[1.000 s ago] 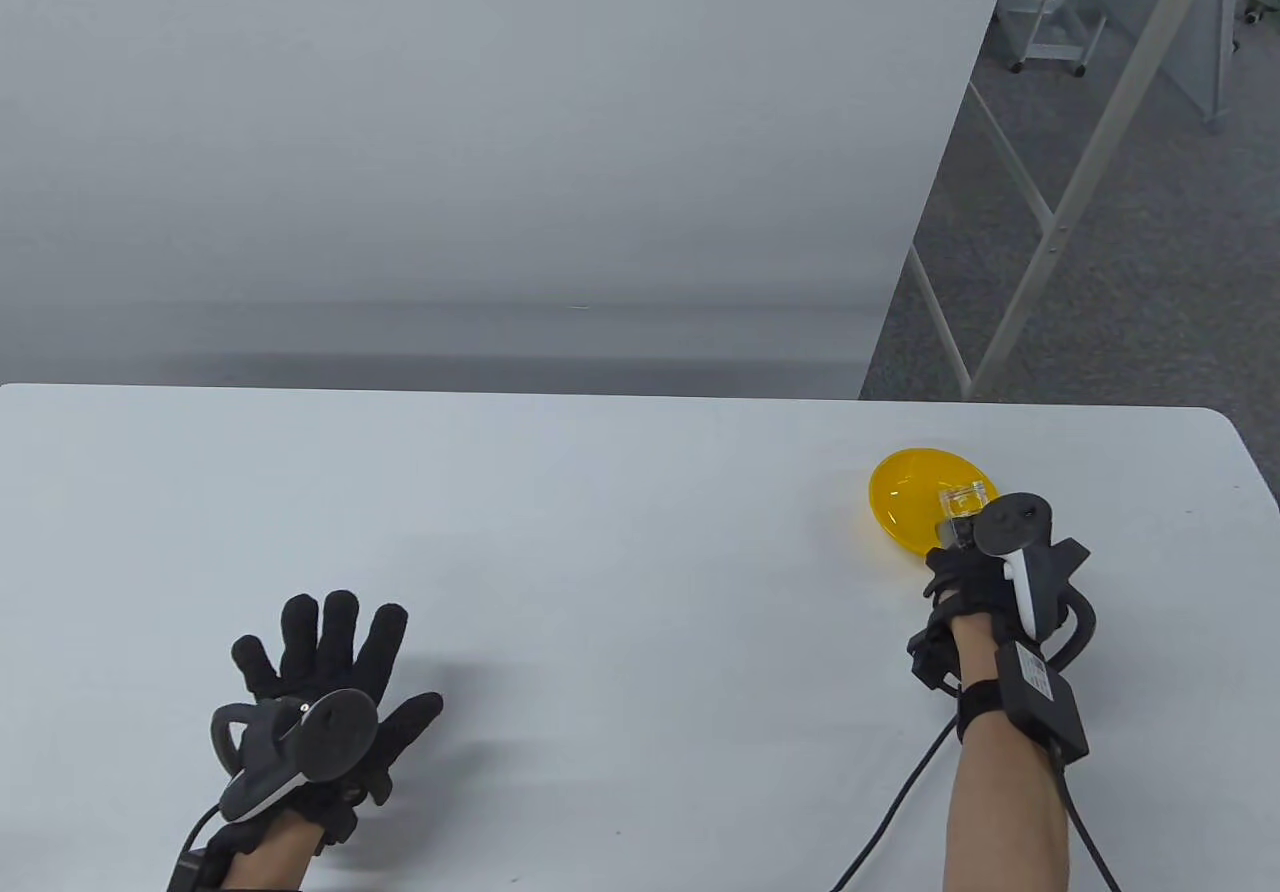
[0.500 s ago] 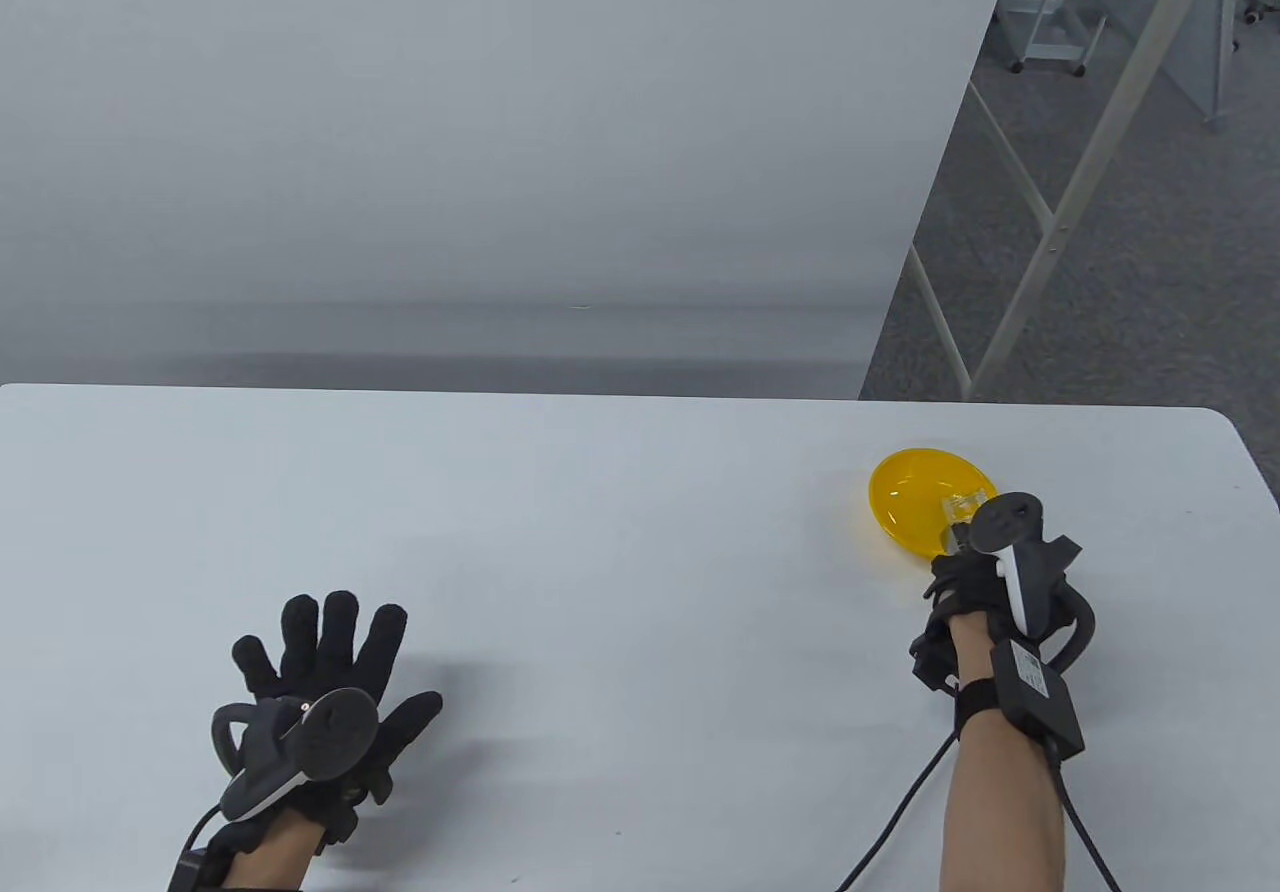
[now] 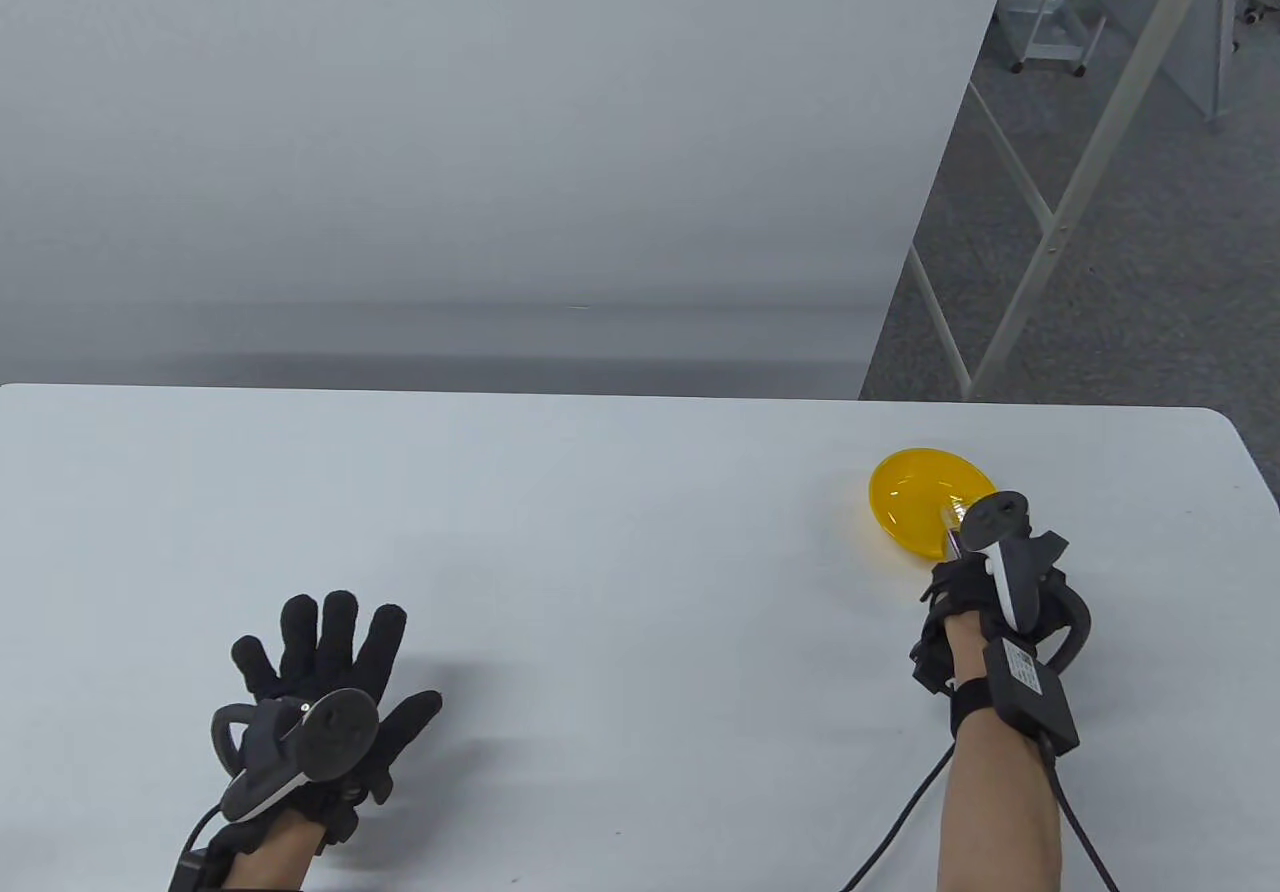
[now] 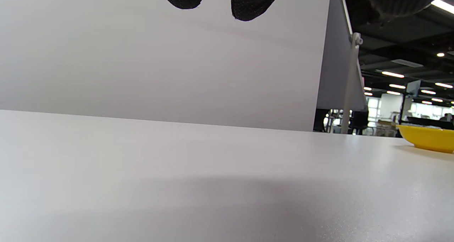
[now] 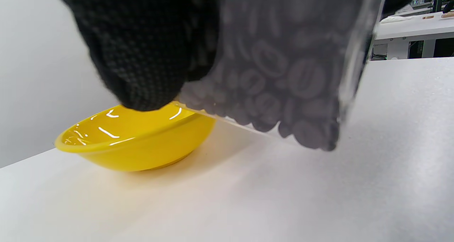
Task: Pour coffee beans from coffee jar into bowl
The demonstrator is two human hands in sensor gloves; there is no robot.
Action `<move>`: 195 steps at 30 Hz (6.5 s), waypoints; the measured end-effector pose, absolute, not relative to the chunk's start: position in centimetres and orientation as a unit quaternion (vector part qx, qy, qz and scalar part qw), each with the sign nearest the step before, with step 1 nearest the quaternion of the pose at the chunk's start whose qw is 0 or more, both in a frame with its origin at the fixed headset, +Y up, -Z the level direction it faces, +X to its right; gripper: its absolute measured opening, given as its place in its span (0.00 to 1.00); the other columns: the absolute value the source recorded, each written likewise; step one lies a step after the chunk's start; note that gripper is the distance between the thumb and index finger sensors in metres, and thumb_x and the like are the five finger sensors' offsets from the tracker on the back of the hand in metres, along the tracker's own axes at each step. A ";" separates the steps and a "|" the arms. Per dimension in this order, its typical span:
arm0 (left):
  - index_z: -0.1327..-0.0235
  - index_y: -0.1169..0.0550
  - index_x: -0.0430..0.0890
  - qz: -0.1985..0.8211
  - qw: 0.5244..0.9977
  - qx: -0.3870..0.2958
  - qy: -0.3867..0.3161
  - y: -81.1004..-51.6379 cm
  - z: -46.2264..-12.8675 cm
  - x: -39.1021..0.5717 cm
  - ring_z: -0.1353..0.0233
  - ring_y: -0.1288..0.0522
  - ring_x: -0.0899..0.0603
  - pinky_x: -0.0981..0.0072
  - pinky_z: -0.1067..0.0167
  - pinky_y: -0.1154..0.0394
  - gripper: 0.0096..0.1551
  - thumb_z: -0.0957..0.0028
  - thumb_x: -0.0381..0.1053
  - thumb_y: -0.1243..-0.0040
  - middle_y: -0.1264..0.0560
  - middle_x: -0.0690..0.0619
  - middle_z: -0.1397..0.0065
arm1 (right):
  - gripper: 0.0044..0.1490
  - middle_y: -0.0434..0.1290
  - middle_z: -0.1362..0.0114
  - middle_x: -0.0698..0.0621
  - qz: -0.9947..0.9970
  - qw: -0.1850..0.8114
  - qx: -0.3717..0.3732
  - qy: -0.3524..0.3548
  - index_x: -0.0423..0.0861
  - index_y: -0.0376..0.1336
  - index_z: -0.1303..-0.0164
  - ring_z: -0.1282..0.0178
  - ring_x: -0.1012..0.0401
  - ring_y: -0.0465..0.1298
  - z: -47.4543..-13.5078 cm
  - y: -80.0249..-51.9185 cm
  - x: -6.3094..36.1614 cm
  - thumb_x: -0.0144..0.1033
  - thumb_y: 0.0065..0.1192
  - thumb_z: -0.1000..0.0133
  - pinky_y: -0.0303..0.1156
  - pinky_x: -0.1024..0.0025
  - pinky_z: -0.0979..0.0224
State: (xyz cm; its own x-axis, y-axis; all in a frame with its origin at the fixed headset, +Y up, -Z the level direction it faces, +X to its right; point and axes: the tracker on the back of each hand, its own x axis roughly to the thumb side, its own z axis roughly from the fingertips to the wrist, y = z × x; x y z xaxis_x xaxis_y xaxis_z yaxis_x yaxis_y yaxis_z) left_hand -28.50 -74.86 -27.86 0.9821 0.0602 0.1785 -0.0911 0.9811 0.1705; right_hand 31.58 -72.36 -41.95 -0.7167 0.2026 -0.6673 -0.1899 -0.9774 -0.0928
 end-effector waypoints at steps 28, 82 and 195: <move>0.20 0.41 0.49 0.040 0.991 0.090 -0.086 -74.8 -27.8 -28.5 0.22 0.57 0.18 0.13 0.46 0.64 0.57 0.56 0.83 0.56 0.51 0.34 0.18 | 0.60 0.58 0.29 0.35 0.930 0.068 -0.360 -0.006 0.47 0.46 0.30 0.38 0.36 0.65 -42.3 -72.0 30.9 0.47 0.81 0.62 0.60 0.34 0.39; 0.20 0.42 0.48 0.051 0.990 0.100 -0.086 -74.9 -27.5 -28.5 0.22 0.56 0.19 0.14 0.46 0.63 0.58 0.56 0.83 0.56 0.51 0.34 0.18 | 0.61 0.54 0.27 0.36 0.907 0.204 -0.360 -0.081 0.45 0.41 0.33 0.27 0.36 0.65 -40.1 -73.2 34.1 0.43 0.80 0.61 0.62 0.29 0.30; 0.18 0.45 0.54 0.076 0.986 0.056 -0.138 -74.9 -27.2 -22.8 0.24 0.65 0.16 0.06 0.59 0.69 0.64 0.62 0.93 0.69 0.56 0.36 0.16 | 0.59 0.19 0.22 0.38 0.996 0.057 0.043 -0.057 0.66 0.25 0.30 0.23 0.31 0.25 -27.3 -73.8 12.6 0.82 0.44 0.58 0.23 0.16 0.45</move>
State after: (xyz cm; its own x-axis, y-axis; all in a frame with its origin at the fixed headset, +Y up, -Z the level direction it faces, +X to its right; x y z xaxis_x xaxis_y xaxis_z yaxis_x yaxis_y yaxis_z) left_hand -22.79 -74.91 -27.17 0.9502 0.1351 0.2808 -0.1658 0.9822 0.0885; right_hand 12.61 -73.84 -27.26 -0.9899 0.1079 0.0917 -0.1177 -0.9870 -0.1092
